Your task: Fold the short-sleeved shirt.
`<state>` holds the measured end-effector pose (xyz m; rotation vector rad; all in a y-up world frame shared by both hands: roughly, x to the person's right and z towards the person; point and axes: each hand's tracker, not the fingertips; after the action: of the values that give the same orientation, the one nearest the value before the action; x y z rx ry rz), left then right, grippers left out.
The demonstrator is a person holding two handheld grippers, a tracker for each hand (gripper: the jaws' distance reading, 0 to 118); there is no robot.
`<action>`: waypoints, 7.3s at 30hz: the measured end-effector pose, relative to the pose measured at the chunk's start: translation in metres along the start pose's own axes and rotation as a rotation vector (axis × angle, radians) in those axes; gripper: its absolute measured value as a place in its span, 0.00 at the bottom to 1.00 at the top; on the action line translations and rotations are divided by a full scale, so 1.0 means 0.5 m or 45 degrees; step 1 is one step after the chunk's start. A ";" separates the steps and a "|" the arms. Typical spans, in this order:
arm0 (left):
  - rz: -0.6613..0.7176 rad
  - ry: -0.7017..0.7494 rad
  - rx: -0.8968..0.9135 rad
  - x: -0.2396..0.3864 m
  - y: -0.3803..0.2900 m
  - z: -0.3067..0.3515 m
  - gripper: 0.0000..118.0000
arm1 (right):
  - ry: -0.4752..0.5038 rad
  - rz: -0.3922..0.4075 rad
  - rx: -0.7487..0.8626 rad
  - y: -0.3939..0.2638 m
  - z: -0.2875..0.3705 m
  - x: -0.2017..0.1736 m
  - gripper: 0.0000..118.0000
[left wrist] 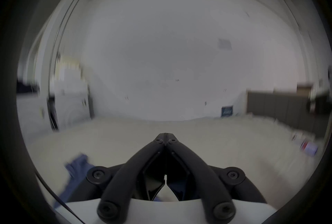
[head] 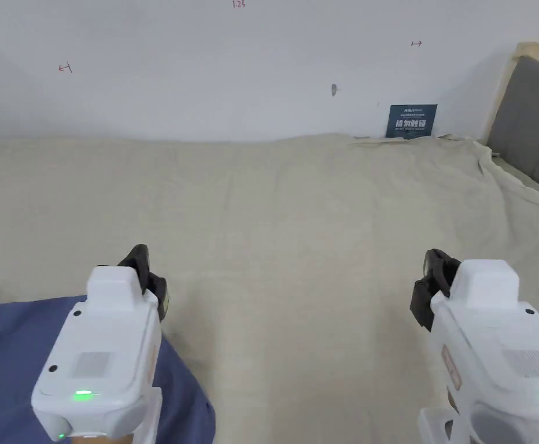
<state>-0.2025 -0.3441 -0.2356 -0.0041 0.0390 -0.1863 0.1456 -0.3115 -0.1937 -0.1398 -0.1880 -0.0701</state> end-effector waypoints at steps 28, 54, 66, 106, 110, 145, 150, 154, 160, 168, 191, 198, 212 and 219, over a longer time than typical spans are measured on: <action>0.074 -0.016 -0.007 -0.009 -0.010 0.005 0.00 | -0.032 0.075 0.004 -0.003 0.009 -0.005 0.01; 0.076 -0.010 -0.001 -0.011 -0.005 0.007 0.00 | -0.030 0.076 0.004 -0.001 0.013 -0.002 0.01; 0.081 0.101 -0.010 -0.100 -0.013 0.036 0.00 | 0.072 0.114 0.029 0.009 0.001 -0.083 0.01; 0.131 0.564 -0.195 -0.457 -0.067 0.261 0.00 | 0.668 0.152 0.002 -0.029 0.028 -0.466 0.01; 0.218 0.476 -0.258 -0.463 -0.064 0.208 0.00 | 0.655 0.149 -0.002 -0.027 0.017 -0.454 0.01; 0.277 -0.033 -1.397 -0.366 -0.344 -0.187 0.40 | 0.511 0.143 -0.121 -0.054 -0.073 -0.370 0.01; 0.225 -0.017 -1.370 -0.367 -0.344 -0.171 0.00 | 0.483 0.128 -0.115 -0.049 -0.071 -0.343 0.01; 0.442 -0.025 -1.220 -0.404 -0.296 -0.143 0.00 | 0.468 0.119 -0.100 -0.039 -0.069 -0.320 0.01; 0.587 -0.099 -1.075 -0.424 -0.209 -0.098 0.00 | 0.442 0.097 -0.069 -0.023 -0.057 -0.281 0.01; 0.537 -0.326 -0.877 -0.320 -0.043 -0.120 0.00 | 0.373 0.061 -0.026 0.003 -0.038 -0.211 0.01; 0.320 -1.009 -0.572 0.205 0.275 -0.247 0.00 | 0.009 0.025 0.075 0.065 0.020 0.066 0.01; 0.188 -1.072 -0.776 0.314 0.169 -0.267 0.00 | -0.047 0.014 0.057 0.052 0.021 0.108 0.01; 0.032 -0.834 -1.346 0.377 -0.165 -0.303 0.00 | -0.059 0.001 -0.010 0.020 0.019 0.124 0.01; 0.098 -0.788 -1.277 0.350 -0.129 -0.299 0.65 | -0.059 0.014 -0.016 0.022 0.019 0.127 0.01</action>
<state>-0.0482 -0.4399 -0.3910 -1.0565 -0.4878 -0.0665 0.2069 -0.3029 -0.1740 -0.1548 -0.2334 -0.0567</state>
